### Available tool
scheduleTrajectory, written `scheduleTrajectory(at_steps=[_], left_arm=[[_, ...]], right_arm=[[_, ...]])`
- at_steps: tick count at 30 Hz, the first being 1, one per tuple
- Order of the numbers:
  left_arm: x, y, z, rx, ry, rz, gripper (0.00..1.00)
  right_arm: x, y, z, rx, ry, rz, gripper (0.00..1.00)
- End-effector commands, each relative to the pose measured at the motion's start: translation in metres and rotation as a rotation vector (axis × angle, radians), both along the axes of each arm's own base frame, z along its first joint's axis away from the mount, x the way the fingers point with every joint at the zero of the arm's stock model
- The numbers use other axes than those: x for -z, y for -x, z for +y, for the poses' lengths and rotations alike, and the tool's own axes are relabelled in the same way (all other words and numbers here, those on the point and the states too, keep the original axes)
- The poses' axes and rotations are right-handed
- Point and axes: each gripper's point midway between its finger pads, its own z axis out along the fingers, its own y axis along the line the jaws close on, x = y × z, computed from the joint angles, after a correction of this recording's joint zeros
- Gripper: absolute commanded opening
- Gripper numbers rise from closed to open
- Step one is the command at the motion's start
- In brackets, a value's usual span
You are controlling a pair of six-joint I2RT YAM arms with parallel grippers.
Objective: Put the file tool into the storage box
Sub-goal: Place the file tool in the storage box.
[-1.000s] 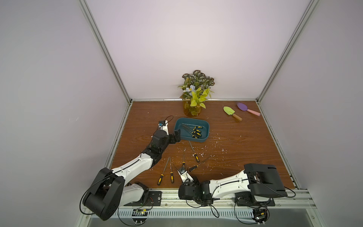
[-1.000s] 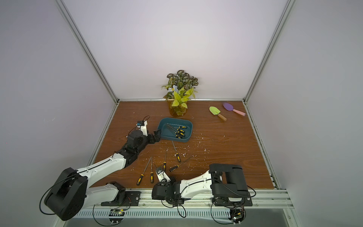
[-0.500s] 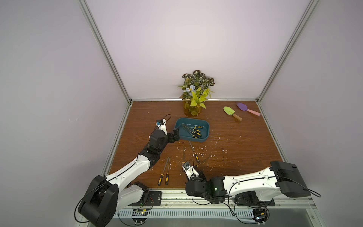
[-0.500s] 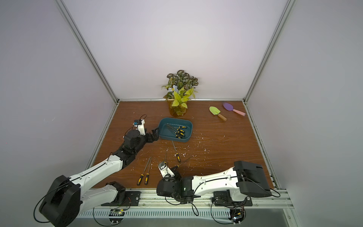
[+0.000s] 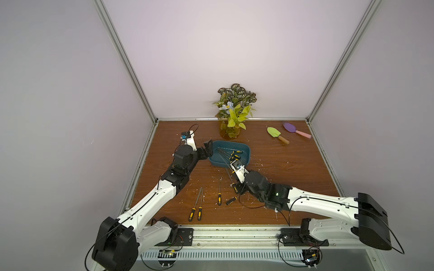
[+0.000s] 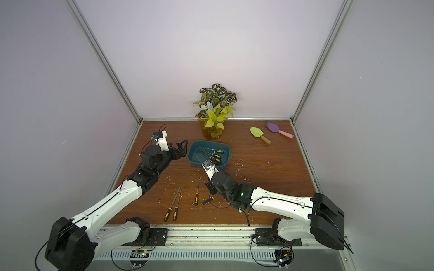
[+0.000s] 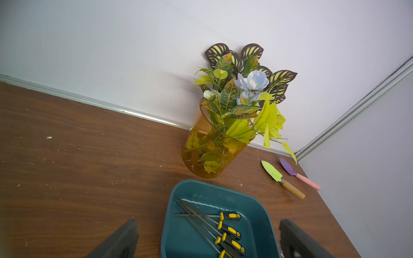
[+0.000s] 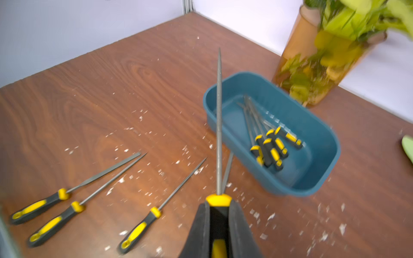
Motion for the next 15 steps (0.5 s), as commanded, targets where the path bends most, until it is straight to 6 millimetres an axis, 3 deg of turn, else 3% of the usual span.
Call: scheduleTrajectory(at_steps=[1,6,9,15], left_arm=[[0.008,0.000,-0.009,0.056,0.040,0.037,1.00],[0.033,0.000,-0.020,0.105,0.064,0.078,1.00],[0.047,0.001,-0.018,0.101,0.055,0.090,1.00],[0.074,0.000,-0.016,0.091,0.009,0.129,1.00]], right_arm=[[-0.029,-0.017,0.018,-0.180,-0.007,-0.135,0.00],[-0.020,-0.073,0.020,-0.223,0.057,-0.163,0.00],[-0.002,-0.109,0.019,-0.219,0.115,-0.149,0.00],[0.035,-0.156,0.020,-0.212,0.230,-0.125,0.00]])
